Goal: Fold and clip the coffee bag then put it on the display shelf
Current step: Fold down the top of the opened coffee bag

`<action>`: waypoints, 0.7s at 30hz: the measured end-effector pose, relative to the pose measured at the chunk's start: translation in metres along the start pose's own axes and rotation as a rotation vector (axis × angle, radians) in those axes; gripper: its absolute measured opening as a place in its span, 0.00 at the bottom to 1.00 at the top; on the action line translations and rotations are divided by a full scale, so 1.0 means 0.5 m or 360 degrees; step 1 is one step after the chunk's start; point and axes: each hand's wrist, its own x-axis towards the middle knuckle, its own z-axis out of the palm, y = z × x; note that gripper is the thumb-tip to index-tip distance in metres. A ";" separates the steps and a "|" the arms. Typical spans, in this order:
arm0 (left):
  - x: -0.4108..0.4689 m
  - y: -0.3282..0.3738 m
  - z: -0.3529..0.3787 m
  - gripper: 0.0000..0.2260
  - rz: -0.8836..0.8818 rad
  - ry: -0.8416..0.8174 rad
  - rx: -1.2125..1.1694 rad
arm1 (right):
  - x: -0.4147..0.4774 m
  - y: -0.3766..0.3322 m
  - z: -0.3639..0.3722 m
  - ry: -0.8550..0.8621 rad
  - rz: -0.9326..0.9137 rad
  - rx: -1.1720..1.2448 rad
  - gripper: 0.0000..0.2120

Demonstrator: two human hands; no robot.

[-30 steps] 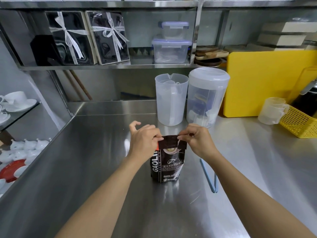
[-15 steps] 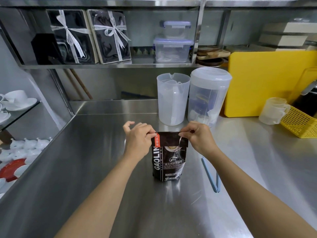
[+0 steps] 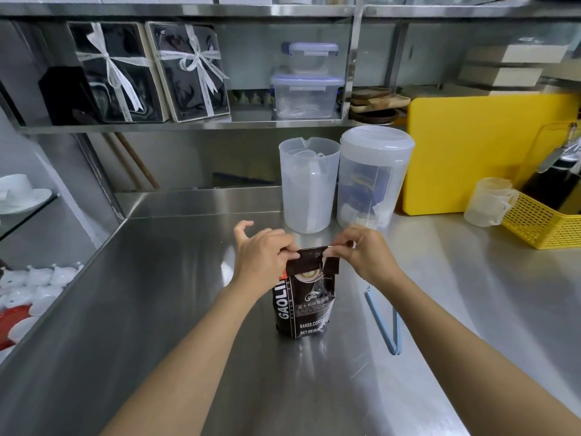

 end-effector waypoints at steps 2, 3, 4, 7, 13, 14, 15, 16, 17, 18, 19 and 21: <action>0.005 0.004 -0.002 0.05 0.0018 -0.0045 0.0028 | -0.003 0.006 0.005 0.0012 0.0003 -0.0036 0.07; 0.009 0.006 -0.003 0.04 0.0036 -0.0089 0.0061 | -0.005 0.009 0.007 0.0025 -0.0003 -0.0039 0.07; 0.013 0.009 -0.005 0.04 0.0052 -0.0143 0.0083 | -0.006 0.010 0.007 0.0041 -0.0007 -0.0031 0.07; 0.025 0.015 -0.009 0.02 0.0081 -0.0261 0.0048 | -0.009 0.011 -0.003 0.0036 -0.0055 0.0019 0.07; 0.028 0.024 0.004 0.05 0.0119 -0.0236 0.0026 | -0.008 0.008 -0.003 -0.0014 0.0001 0.0020 0.17; 0.028 0.025 0.004 0.05 0.0129 -0.0228 0.0047 | -0.008 0.009 -0.005 -0.0030 0.0010 0.0024 0.16; 0.029 0.026 0.005 0.05 0.0137 -0.0220 0.0067 | -0.008 0.008 -0.008 -0.0052 0.0018 0.0036 0.15; 0.031 0.027 0.005 0.05 0.0138 -0.0214 0.0082 | -0.007 0.010 -0.011 -0.0081 0.0034 0.0053 0.14; 0.032 0.027 0.005 0.05 0.0131 -0.0209 0.0089 | -0.007 0.011 -0.016 -0.0113 0.0052 0.0071 0.13; 0.033 0.027 0.006 0.05 0.0124 -0.0207 0.0090 | -0.006 0.014 -0.021 -0.0144 0.0071 0.0079 0.12; 0.034 0.028 0.006 0.05 0.0125 -0.0203 0.0092 | -0.005 0.015 -0.025 -0.0163 0.0088 0.0079 0.12; 0.036 0.030 0.009 0.05 0.0156 -0.0195 0.0098 | -0.004 0.016 -0.030 -0.0145 0.0098 0.0066 0.11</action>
